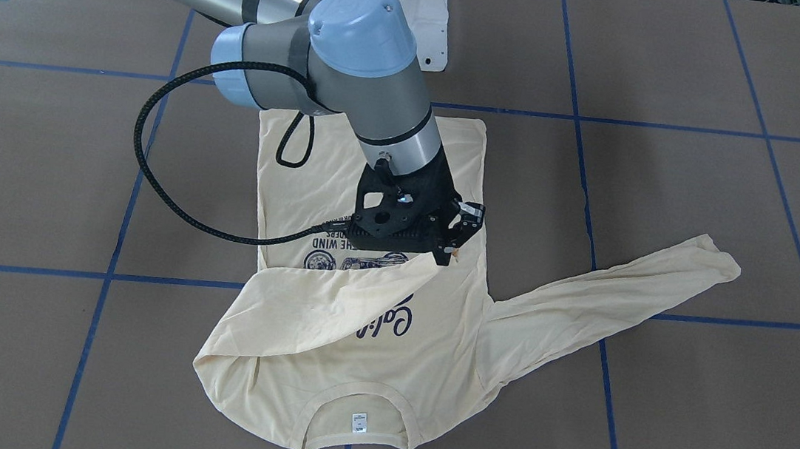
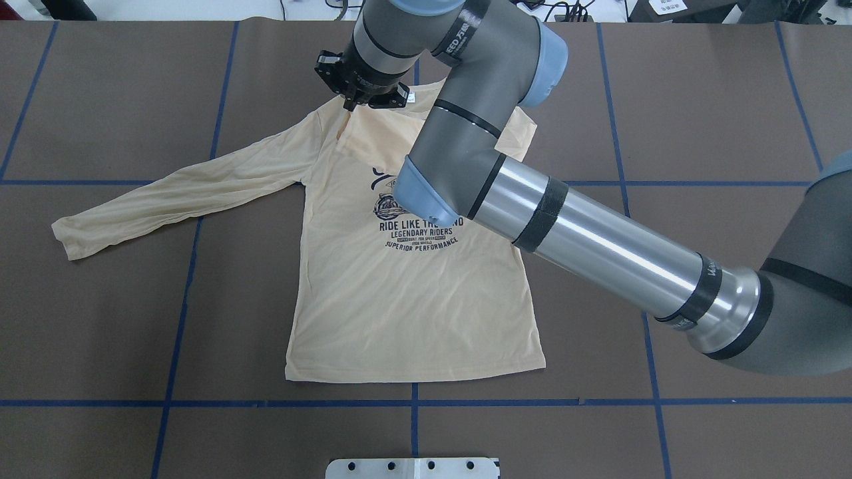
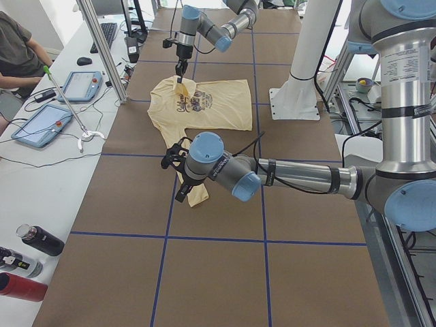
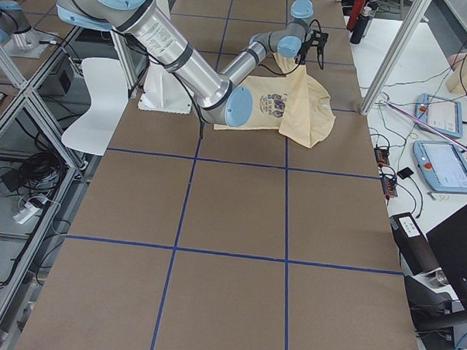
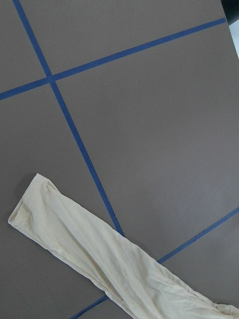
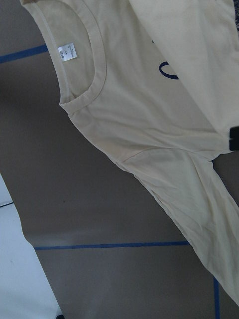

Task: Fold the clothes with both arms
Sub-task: 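Carry the sleeve with the right gripper across the shirt toward the other sleeve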

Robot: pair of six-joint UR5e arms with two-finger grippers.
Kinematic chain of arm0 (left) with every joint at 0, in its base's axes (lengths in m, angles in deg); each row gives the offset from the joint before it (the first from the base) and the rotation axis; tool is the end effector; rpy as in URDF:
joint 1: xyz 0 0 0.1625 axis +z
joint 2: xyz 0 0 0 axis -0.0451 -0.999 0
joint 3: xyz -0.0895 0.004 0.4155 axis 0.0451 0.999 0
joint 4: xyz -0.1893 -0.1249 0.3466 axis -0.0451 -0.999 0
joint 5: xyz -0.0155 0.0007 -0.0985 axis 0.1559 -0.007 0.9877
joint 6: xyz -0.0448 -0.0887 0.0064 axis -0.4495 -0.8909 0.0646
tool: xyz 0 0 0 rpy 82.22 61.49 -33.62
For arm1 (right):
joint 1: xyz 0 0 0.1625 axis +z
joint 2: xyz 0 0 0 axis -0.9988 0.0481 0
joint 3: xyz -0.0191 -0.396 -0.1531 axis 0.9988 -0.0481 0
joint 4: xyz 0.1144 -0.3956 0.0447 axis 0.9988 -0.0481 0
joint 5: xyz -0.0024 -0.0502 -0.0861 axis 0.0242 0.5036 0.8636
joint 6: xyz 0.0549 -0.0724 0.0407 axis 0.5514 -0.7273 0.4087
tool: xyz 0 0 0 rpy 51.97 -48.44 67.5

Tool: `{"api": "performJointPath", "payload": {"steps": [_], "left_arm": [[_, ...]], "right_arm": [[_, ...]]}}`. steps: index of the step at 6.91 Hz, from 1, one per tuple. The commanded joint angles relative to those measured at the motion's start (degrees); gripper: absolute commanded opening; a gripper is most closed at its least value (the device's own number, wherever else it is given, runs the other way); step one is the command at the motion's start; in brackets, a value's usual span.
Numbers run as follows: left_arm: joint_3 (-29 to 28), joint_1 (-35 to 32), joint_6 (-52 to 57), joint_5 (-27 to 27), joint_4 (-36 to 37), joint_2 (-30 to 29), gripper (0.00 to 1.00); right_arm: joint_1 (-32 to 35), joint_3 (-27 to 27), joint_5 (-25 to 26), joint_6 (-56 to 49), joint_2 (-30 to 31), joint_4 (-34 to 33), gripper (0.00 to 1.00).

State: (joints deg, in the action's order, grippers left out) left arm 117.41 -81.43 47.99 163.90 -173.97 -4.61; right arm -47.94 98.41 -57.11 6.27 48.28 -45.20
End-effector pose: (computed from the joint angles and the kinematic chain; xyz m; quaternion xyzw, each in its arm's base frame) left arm -0.0100 -0.4577 0.5516 0.2315 0.4243 0.1290 0.8659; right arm -0.5488 -0.5748 0.0358 0.0765 -0.5428 0.1162 0.8282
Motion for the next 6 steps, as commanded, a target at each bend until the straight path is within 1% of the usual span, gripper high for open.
{"api": "performJointPath", "payload": {"steps": [1,2,4,5,6], "left_arm": [[-0.2,0.2,0.0,0.0,0.0,0.0,1.00],[-0.3,0.2,0.0,0.0,0.0,0.0,1.00],[-0.2,0.3,0.0,0.0,0.0,0.0,1.00],[-0.2,0.3,0.0,0.0,0.0,-0.1,1.00],[-0.2,0.3,0.0,0.0,0.0,-0.1,1.00]], "right_arm": [[-3.6,-1.7,3.2,-3.4,-1.4,0.0,0.00],[-4.6,-1.8,4.9,-3.5,-1.4,0.1,0.00],[-5.3,-4.2,5.5,-3.6,-2.5,1.1,0.00],[-5.9,-4.5,6.7,-3.7,-2.6,1.3,0.00],[-6.3,-4.4,6.8,-4.8,-3.7,1.3,0.00]]}}
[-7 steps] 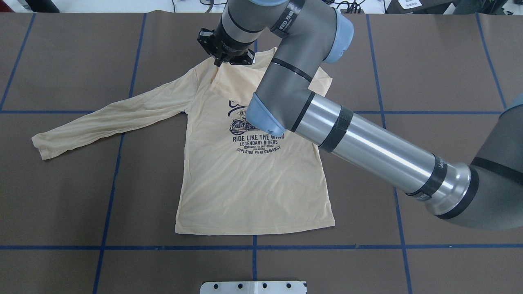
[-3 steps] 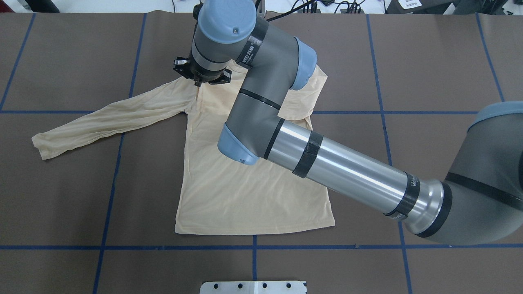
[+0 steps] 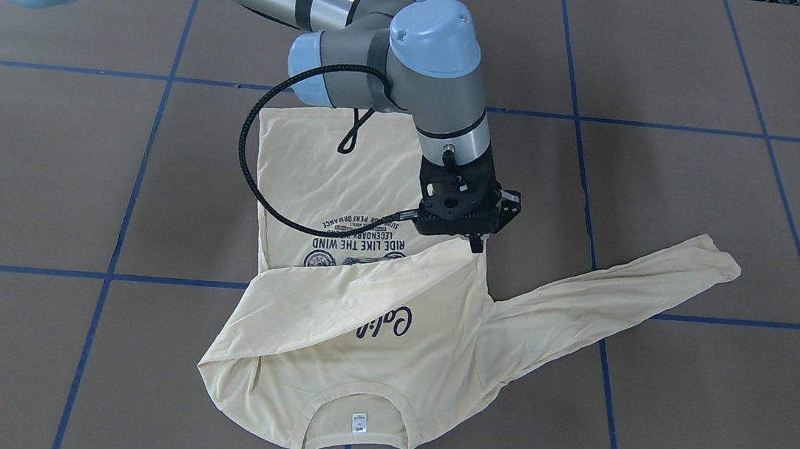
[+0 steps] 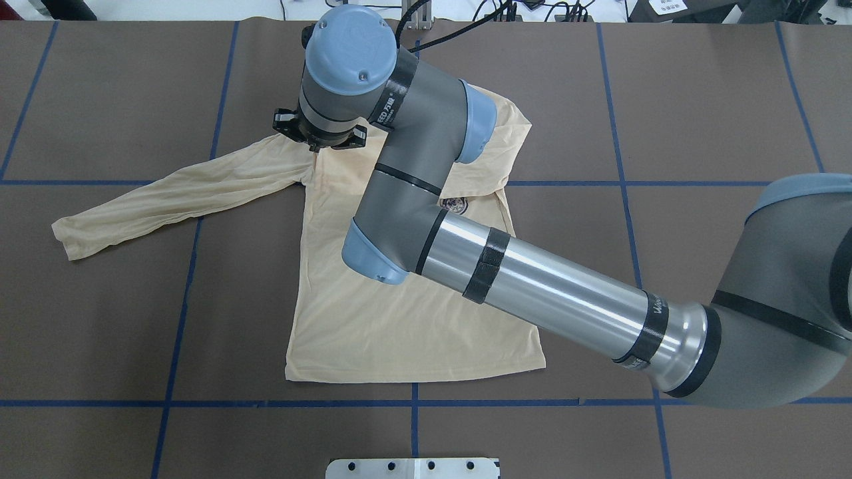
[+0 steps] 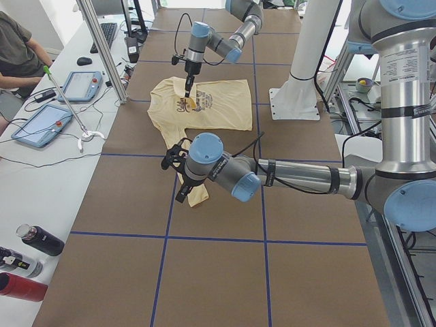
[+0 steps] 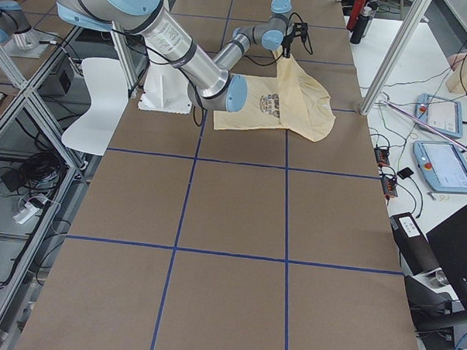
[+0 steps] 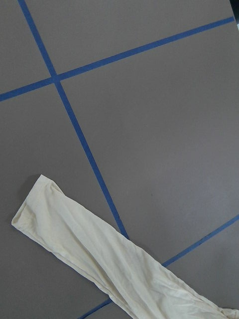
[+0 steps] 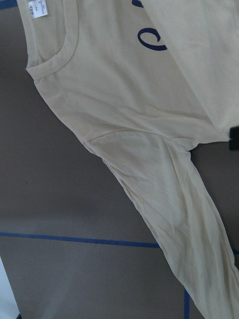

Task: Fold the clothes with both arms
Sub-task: 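Carry the sleeve with the right gripper across the shirt toward the other sleeve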

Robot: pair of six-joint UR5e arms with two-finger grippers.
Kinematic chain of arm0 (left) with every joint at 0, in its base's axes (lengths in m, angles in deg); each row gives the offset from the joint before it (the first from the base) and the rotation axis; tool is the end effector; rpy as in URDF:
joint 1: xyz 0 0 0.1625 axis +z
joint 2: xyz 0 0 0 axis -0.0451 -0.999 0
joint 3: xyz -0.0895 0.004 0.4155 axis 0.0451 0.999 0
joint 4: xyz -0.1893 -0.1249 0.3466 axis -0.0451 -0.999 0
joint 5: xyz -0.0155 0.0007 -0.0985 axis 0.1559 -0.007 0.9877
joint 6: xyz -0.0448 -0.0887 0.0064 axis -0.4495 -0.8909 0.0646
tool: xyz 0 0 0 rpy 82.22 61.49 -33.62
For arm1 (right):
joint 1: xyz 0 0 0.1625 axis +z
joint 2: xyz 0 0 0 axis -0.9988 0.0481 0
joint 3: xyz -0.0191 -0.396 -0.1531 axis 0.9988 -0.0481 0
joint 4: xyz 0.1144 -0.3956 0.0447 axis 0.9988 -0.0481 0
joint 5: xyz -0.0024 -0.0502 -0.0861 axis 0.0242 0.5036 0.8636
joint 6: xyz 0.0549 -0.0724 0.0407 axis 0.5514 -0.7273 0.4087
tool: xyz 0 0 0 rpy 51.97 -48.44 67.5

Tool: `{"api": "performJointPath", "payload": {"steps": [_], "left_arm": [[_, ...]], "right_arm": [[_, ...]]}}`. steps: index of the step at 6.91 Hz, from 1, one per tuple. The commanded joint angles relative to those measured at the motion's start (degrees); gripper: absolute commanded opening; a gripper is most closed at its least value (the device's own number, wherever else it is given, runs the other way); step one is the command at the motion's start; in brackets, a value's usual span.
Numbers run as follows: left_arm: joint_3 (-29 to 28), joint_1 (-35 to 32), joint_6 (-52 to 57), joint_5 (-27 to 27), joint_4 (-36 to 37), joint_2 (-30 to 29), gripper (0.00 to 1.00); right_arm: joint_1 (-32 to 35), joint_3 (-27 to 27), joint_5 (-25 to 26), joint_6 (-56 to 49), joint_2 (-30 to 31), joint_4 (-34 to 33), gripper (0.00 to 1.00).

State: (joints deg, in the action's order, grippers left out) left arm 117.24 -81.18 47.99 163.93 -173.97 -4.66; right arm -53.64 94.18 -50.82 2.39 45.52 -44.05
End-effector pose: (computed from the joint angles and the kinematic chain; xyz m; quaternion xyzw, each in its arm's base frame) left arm -0.0080 -0.4581 0.5527 0.2296 0.4251 0.1306 0.8658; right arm -0.6133 -0.5367 0.0269 0.1106 -0.5278 0.0770 0.8386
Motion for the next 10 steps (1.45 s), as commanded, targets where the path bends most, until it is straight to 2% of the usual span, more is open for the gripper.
{"api": "performJointPath", "payload": {"steps": [1,3,4,5,8,9,10], "left_arm": [[0.1,0.0,0.0,0.0,-0.1,0.0,1.00],[0.0,0.0,0.0,0.0,-0.1,0.0,1.00],[0.0,0.0,0.0,0.0,0.0,0.0,1.00],[0.0,0.0,0.0,0.0,0.0,0.0,1.00],[-0.2,0.4,-0.1,-0.4,0.0,-0.6,1.00],[-2.1,1.1,-0.2,-0.4,-0.1,-2.1,1.00],[-5.9,2.1,-0.3,-0.5,-0.3,-5.1,1.00]], "right_arm": [[-1.7,-0.2,0.6,-3.6,-1.6,0.0,0.00],[-3.4,-0.3,1.9,-4.2,-0.9,0.0,0.00],[-3.4,-0.5,2.1,-4.2,-0.9,0.0,0.29],[-3.4,-0.9,2.7,-4.2,-0.9,0.1,0.99],[-2.9,-0.4,2.8,-3.2,-1.2,0.2,1.00],[-2.1,2.1,2.3,-1.6,-0.2,-0.2,1.00],[-1.2,8.5,2.2,1.9,5.5,-0.4,1.00]]}}
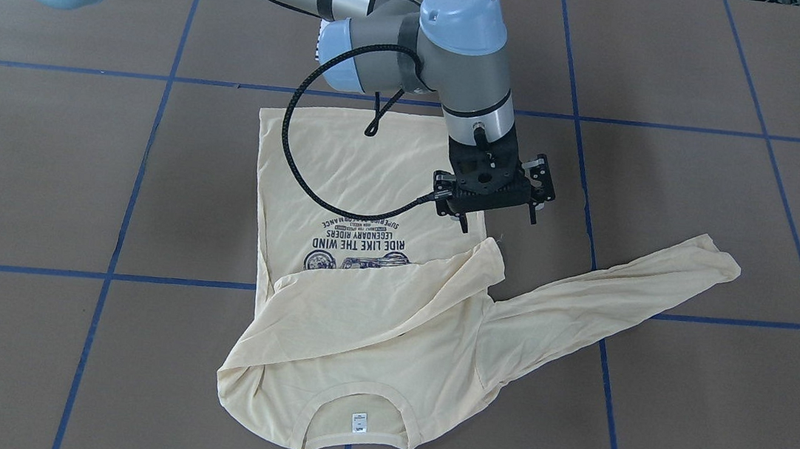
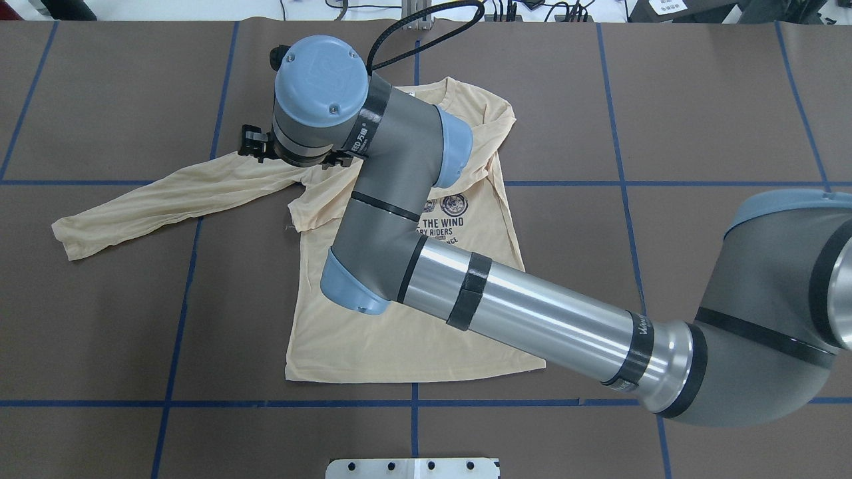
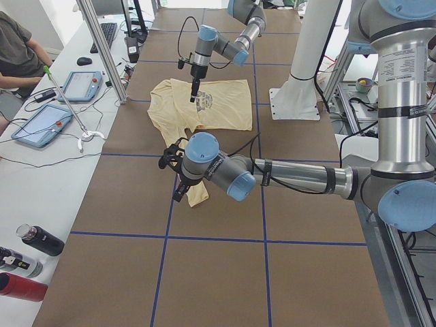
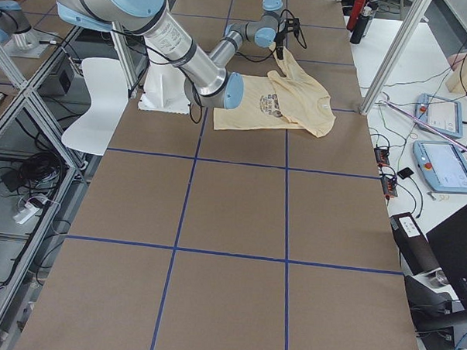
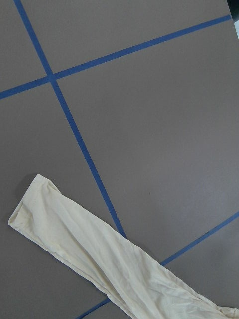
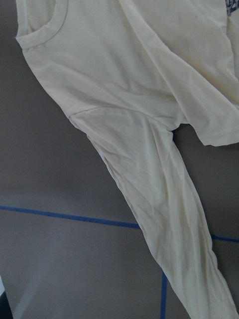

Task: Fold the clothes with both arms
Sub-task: 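Release the sleeve and raise the right gripper back toward its side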

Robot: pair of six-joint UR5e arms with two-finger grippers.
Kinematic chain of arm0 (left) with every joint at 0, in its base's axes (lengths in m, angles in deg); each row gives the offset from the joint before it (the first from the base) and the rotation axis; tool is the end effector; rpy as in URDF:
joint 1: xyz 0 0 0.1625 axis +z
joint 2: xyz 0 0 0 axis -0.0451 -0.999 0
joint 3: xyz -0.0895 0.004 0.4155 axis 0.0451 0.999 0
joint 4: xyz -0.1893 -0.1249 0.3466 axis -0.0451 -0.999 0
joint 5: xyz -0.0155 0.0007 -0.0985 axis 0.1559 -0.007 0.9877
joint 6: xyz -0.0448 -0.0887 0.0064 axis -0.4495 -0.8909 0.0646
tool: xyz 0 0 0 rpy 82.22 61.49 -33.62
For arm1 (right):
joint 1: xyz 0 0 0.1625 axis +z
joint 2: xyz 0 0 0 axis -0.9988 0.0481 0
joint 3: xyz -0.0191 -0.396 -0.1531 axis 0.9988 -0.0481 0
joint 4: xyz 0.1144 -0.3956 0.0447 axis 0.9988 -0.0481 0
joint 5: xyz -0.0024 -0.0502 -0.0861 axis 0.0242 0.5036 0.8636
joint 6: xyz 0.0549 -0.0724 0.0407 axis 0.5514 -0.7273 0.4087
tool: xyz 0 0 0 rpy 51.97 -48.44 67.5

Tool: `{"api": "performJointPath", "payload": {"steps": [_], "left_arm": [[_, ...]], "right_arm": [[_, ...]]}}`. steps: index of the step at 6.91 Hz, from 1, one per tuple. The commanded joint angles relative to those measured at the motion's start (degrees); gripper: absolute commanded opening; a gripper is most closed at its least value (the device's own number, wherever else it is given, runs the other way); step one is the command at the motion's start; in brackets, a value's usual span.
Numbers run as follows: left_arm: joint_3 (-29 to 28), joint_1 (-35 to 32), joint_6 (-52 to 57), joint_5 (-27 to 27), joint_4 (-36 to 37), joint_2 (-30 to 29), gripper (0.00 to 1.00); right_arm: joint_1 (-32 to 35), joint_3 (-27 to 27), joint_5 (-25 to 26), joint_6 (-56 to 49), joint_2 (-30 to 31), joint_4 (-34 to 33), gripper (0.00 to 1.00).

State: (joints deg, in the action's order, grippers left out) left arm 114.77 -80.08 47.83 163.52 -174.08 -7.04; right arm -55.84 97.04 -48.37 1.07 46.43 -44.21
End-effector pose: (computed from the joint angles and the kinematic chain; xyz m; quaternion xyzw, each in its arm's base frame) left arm 0.0026 -0.4760 0.5556 0.2259 0.4245 0.1368 0.8661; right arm -0.6205 -0.5097 0.0197 0.1296 -0.5345 0.0601 0.8330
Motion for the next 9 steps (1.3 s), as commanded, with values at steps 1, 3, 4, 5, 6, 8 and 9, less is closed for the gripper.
{"api": "performJointPath", "payload": {"steps": [1,3,4,5,6,8,9], "left_arm": [[-11.9,2.1,-2.2,-0.1,-2.2,-6.4,1.00],[-18.6,11.0,-16.4,-0.2,-14.0,-8.4,1.00],[-21.1,13.0,-17.7,-0.2,-16.5,-8.6,0.99],[-22.3,15.1,-18.0,-0.1,-16.7,-9.4,0.90],[-23.5,16.8,-17.9,-0.2,-16.8,-9.8,0.85],[-25.3,17.7,-17.9,-0.2,-16.8,-10.7,0.74],[-25.7,17.8,-17.9,-0.3,-16.8,-10.8,0.71]], "right_arm": [[2.4,13.9,-0.3,4.0,13.4,-0.2,1.00],[9.5,26.6,-8.9,3.9,30.0,-0.3,1.00],[13.6,26.8,-14.2,3.6,33.2,-0.1,1.00],[15.2,26.9,-15.2,3.2,35.3,0.3,1.00],[16.4,27.0,-15.9,3.2,35.9,0.4,1.00],[18.1,30.0,-16.0,3.2,40.7,0.4,1.00],[18.1,30.0,-15.8,3.2,40.9,0.4,1.00]]}}
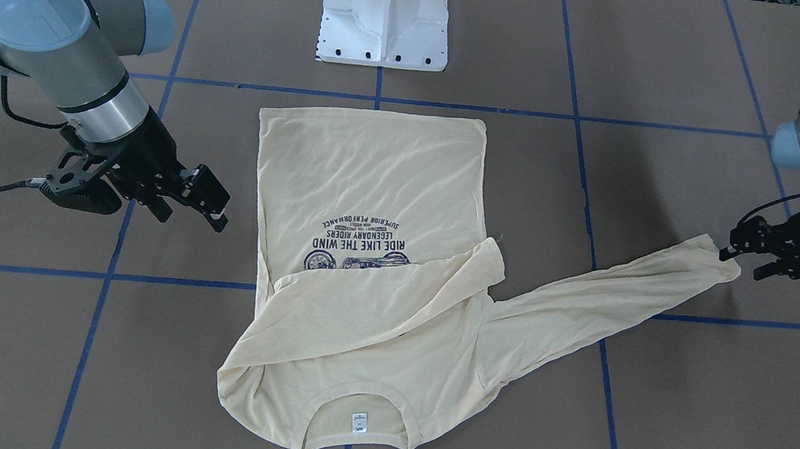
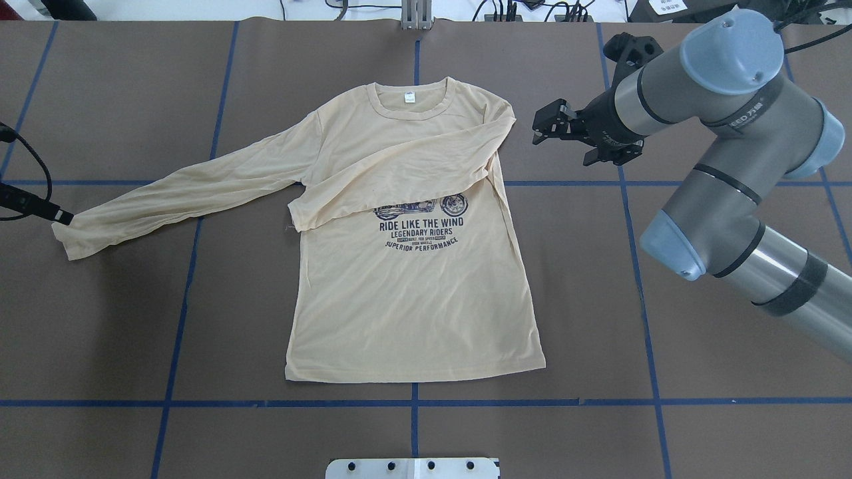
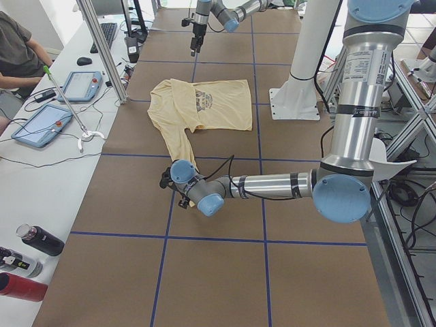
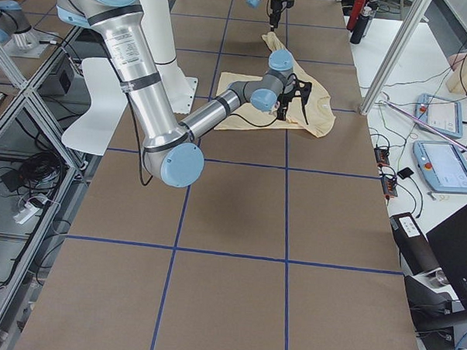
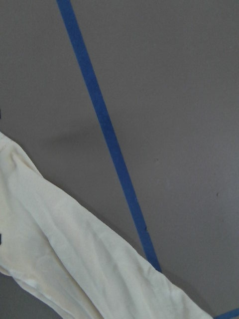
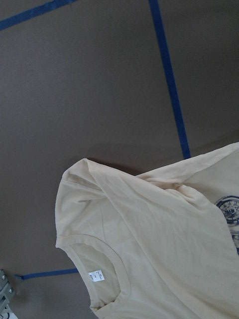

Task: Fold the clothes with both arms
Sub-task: 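Release the sleeve and raise the right gripper back toward its side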

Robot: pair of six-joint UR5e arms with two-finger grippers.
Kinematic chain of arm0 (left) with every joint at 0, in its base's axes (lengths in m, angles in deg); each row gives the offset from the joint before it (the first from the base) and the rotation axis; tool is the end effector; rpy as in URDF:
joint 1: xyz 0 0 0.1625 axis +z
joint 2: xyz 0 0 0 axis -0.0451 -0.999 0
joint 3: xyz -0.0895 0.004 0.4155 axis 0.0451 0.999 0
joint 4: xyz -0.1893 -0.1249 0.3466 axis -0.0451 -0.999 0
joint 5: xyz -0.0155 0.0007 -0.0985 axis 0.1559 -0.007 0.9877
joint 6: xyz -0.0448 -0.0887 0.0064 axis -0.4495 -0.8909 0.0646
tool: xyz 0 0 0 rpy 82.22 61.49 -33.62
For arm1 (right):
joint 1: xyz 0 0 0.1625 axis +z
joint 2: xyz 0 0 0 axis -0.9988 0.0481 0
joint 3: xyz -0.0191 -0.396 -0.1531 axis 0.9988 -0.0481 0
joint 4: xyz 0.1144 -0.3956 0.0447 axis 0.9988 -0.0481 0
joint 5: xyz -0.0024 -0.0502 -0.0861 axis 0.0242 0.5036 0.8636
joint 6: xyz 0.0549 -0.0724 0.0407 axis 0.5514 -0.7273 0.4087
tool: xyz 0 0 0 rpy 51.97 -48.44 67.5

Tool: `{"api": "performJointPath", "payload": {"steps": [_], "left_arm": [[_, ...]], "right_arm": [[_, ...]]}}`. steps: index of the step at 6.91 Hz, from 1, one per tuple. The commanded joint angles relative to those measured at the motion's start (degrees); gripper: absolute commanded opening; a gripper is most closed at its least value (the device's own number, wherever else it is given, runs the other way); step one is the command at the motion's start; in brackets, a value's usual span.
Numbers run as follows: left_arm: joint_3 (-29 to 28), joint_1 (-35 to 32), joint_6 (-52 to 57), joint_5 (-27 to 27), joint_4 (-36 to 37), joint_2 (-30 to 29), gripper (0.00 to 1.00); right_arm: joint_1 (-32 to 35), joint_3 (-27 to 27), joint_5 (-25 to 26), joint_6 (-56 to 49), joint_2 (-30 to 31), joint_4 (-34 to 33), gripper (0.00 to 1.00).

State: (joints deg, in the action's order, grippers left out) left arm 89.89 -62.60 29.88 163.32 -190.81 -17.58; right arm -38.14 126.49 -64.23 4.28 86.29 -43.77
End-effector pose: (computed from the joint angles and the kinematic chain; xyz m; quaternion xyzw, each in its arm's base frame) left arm 0.1757 -0.5191 0.6484 0.1044 0.4768 0.1409 0.8613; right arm -0.3495 -0.5349 0.2969 0.0447 -0.5030 0.1645 0.8473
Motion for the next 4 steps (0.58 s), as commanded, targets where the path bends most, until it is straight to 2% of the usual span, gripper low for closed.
{"api": "performJointPath", "payload": {"steps": [1,4], "left_arm": [[-1.4,0.5,0.1,-0.1,0.0,-0.3,0.70],[-3.7,0.5,0.1,-1.2,0.0,-2.3,0.63]], "right_arm": [[0.4,0.8,0.2,0.0,1.3,0.0,1.00],[0.5,1.4,0.6,0.0,1.4,-0.1,1.00]]}}
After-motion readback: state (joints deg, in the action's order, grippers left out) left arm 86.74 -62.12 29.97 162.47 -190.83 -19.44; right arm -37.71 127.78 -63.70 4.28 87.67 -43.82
